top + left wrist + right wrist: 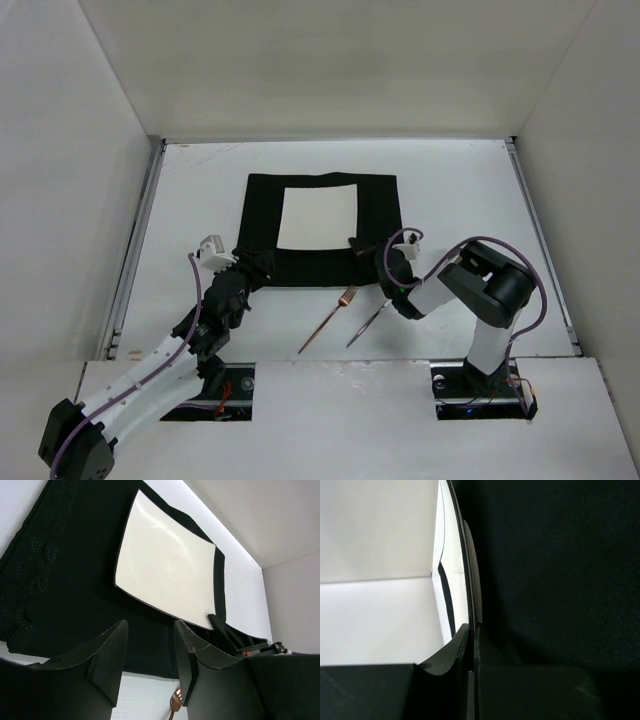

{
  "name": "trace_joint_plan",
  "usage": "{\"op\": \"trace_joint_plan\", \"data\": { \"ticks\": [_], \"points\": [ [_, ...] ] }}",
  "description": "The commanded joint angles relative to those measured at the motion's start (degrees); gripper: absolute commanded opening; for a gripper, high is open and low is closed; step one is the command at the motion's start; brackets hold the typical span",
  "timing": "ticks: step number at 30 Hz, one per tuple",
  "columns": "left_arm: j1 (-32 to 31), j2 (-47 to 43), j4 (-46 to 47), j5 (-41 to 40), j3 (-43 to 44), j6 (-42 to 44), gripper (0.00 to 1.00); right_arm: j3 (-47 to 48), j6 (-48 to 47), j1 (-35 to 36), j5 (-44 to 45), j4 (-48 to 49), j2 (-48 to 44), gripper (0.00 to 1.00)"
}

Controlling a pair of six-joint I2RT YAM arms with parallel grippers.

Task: Set the dinner table for one person

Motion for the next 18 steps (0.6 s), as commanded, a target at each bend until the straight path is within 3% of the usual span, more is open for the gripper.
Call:
{"op": "trace_joint_plan", "data": {
  "ticks": [1,12,18],
  "points": [
    [-0.28,-0.40,0.94,-0.64,-0.84,-0.73,0.39,3.31,6.15,0.99,-0.10,20.30,-1.22,0.00],
    [-0.54,-0.32,1.38,-0.64,-1.54,-1.44,0.39,3.40,10.20,1.16,-4.14,17.84,1.33,0.02],
    [-1.15,0.13,1.99,-0.99,-1.72,-1.70,0.39,2.25,10.64,1.16,-3.62,10.21,-1.29,0.33]
  ]
}}
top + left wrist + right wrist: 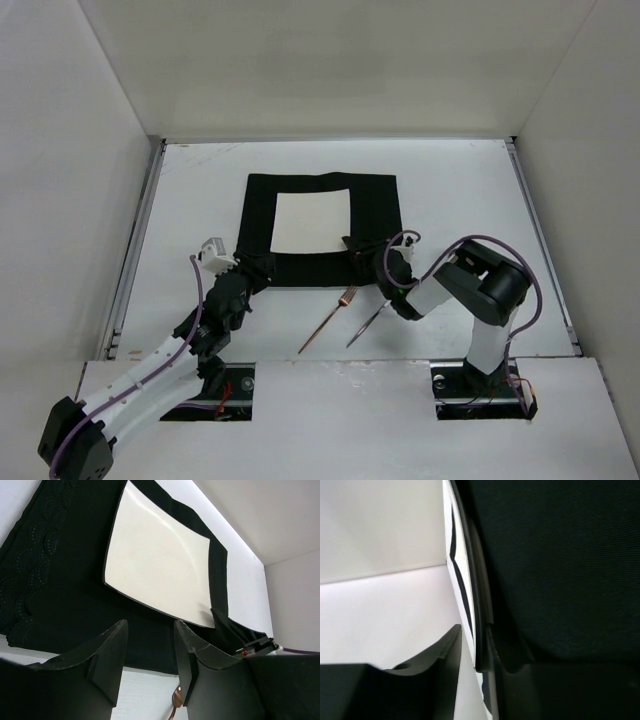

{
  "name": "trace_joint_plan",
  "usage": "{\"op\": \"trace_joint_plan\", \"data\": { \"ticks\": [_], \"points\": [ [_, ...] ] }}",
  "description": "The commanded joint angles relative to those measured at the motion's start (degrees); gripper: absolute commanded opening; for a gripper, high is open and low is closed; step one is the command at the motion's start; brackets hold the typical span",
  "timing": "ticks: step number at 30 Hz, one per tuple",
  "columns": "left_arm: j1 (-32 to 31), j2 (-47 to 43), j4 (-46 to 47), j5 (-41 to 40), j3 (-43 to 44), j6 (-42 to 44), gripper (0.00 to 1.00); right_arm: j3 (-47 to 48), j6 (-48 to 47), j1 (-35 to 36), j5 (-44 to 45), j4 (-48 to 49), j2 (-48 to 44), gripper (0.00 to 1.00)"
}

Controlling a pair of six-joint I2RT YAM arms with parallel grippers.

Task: Set the dinner table for one person

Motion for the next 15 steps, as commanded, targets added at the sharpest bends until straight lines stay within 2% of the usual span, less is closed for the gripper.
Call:
{"op": "trace_joint_plan", "data": {
  "ticks": [1,4,10,15],
  "points": [
    [-0.61,0.08,1.99,-1.18,-0.67,-0.54,0.39,1.88,2.93,0.62,0.34,5.87,-4.58,0.38],
    [-1.13,0.35,2.69,-1.80,-0.85,-0.54,0.40,1.09,2.49,0.62,1.48,-0.54,-8.00,0.47],
    [-1.75,0.35,3.31,-2.24,-0.58,-0.10,0.40,0.13,2.04,2.11,3.76,-15.57,-14.51,0.50],
    [-1.93,0.08,3.75,-2.42,-0.67,-0.10,0.40,-2.42,1.26,2.73,5.43,-22.26,-19.08,0.53]
  ]
}}
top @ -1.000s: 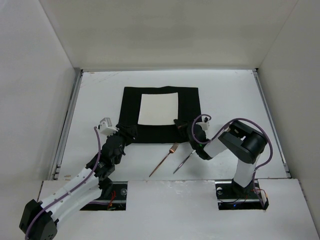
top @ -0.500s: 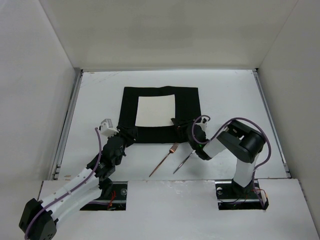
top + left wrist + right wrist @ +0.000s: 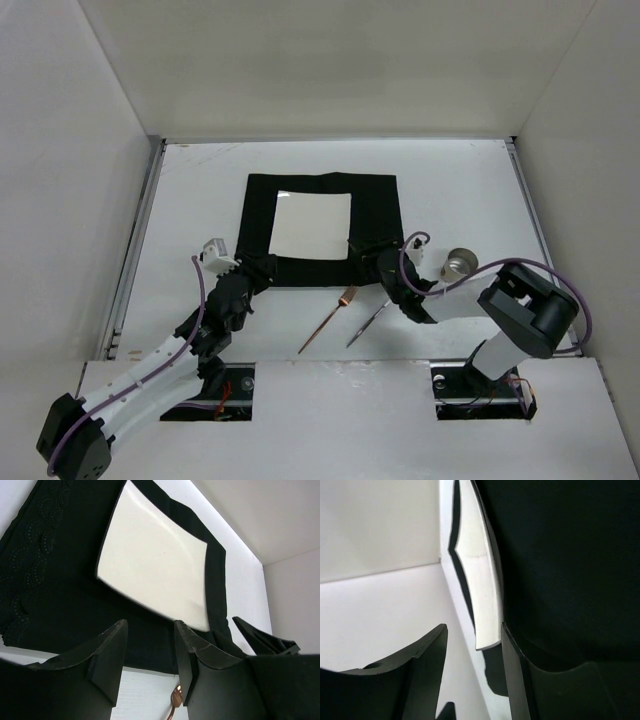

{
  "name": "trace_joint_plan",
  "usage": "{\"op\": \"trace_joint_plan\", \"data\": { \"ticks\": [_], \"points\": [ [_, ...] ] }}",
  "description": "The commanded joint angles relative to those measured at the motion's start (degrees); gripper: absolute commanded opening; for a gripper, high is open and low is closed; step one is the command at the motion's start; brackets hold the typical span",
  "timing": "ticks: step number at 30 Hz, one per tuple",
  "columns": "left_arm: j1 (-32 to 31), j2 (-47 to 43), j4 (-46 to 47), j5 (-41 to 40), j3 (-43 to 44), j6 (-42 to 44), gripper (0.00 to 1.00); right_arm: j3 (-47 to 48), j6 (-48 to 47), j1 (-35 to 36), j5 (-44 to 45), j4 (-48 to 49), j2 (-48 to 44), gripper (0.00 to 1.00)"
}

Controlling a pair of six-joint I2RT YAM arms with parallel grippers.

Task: Set the dinner table for one person

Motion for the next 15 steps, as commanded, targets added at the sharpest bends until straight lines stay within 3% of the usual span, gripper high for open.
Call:
{"op": "trace_joint_plan", "data": {
  "ticks": [1,6,11,15],
  "points": [
    [-0.46,-0.40,2.88,-1.11,-0.43,0.16,0.40,-1.59,-0.21,0.58,3.05,-4.48,-4.35,0.53],
    [-0.46,-0.49,3.40,-1.11,-0.60,-0.10,0.40,-4.05,-2.05,0.67,2.09,-6.42,-8.75,0.55],
    [-1.08,-0.22,4.20,-1.11,-0.96,-0.37,0.40,-3.72,-12.84,-1.86,0.42,-13.86,-18.92,0.54],
    [-1.78,0.04,4.28,-1.46,-0.70,-0.63,0.40,1.28,-26.63,-7.84,-0.64,-32.20,-32.02,0.31]
  ]
}}
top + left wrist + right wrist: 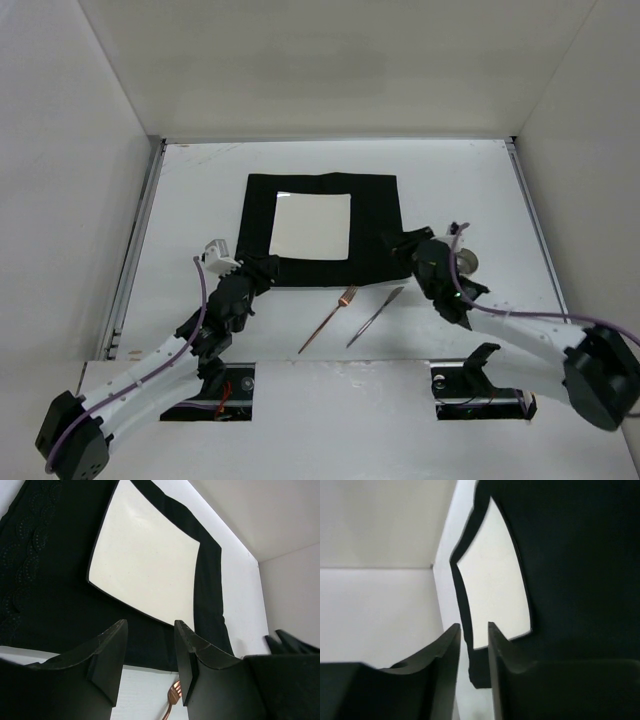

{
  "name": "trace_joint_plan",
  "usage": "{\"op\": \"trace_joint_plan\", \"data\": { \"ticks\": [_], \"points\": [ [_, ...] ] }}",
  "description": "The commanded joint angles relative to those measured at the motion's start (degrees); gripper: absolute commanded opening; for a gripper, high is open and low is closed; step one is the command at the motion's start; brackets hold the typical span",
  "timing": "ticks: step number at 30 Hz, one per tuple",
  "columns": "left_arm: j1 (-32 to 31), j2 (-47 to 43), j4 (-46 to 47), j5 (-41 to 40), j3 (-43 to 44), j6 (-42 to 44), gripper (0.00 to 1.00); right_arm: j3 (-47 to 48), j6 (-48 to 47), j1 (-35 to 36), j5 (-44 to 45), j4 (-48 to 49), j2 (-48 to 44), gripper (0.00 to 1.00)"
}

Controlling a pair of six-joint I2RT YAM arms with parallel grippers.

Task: Set the dinner table for one person

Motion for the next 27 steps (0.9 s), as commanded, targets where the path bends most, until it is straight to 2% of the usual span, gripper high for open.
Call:
{"op": "trace_joint_plan", "data": {
  "ticks": [1,4,8,10,13,17,27],
  "points": [
    [-0.84,0.30,3.06,-1.15,0.05,-0.61,0.40,6.34,-15.46,-5.40,0.45,-18.14,-10.44,0.26],
    [-1.72,1.79,4.02,-1.50,0.93,-0.17,0.40,9.60,-21.80,-10.85,3.08,-32.21,-17.92,0.16],
    [-2.07,3.99,4.99,-1.77,1.98,1.14,0.40,12.15,-27.17,-17.44,9.23,-46.46,-24.96,0.14],
    [-1.99,4.52,6.04,-1.85,1.46,2.20,0.40,13.47,-29.81,-20.34,12.22,-52.18,-26.11,0.19],
    [-1.11,5.14,7.98,-1.94,0.58,3.78,0.34,14.44,-32.71,-24.91,15.48,-57.81,-25.50,0.34],
    [-1.81,4.79,8.24,-2.12,0.32,5.54,0.29,12.78,-35.53,-28.26,15.93,-58.88,-25.32,0.43],
    [-3.13,7.07,9.04,-3.09,-0.65,5.19,0.30,11.20,-35.36,-28.44,12.51,-54.59,-17.07,0.41]
  ]
}}
